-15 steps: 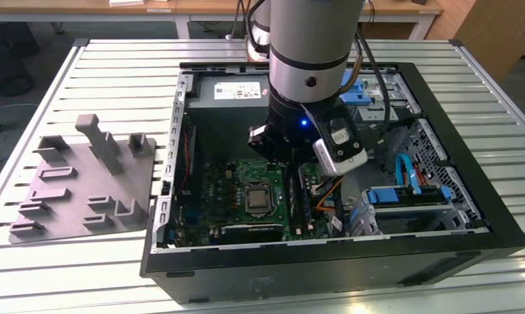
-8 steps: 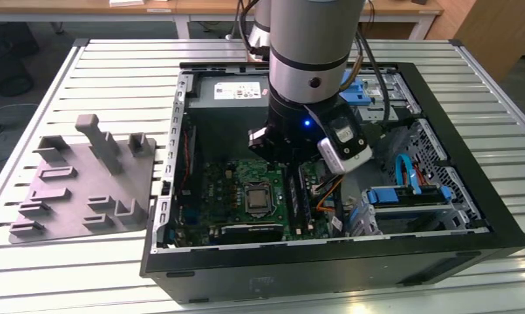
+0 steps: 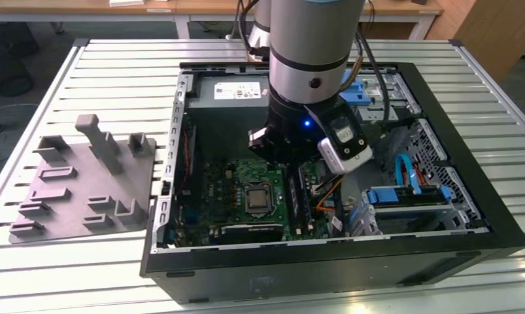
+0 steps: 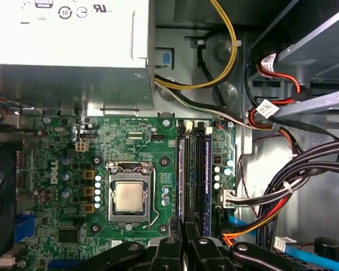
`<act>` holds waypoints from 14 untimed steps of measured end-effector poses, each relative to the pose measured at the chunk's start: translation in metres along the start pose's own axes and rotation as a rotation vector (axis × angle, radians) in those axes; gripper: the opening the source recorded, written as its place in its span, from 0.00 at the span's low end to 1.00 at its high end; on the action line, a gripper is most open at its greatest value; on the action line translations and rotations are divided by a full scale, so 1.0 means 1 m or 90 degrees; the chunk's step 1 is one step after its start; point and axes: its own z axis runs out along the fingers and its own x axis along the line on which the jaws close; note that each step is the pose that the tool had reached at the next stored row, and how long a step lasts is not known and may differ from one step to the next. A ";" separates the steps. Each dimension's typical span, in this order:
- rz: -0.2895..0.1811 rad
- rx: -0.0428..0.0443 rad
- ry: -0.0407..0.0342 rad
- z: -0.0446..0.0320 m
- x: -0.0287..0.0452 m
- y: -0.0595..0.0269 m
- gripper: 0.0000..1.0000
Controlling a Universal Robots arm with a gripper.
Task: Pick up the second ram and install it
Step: 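Insert the second ram into the second slot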
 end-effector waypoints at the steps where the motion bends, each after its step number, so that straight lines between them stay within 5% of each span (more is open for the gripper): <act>1: 0.000 0.0001 0.0000 0.0007 0.0000 0.0000 0.14; 14: 0.000 0.0004 0.0001 0.0130 -0.0002 0.0001 0.14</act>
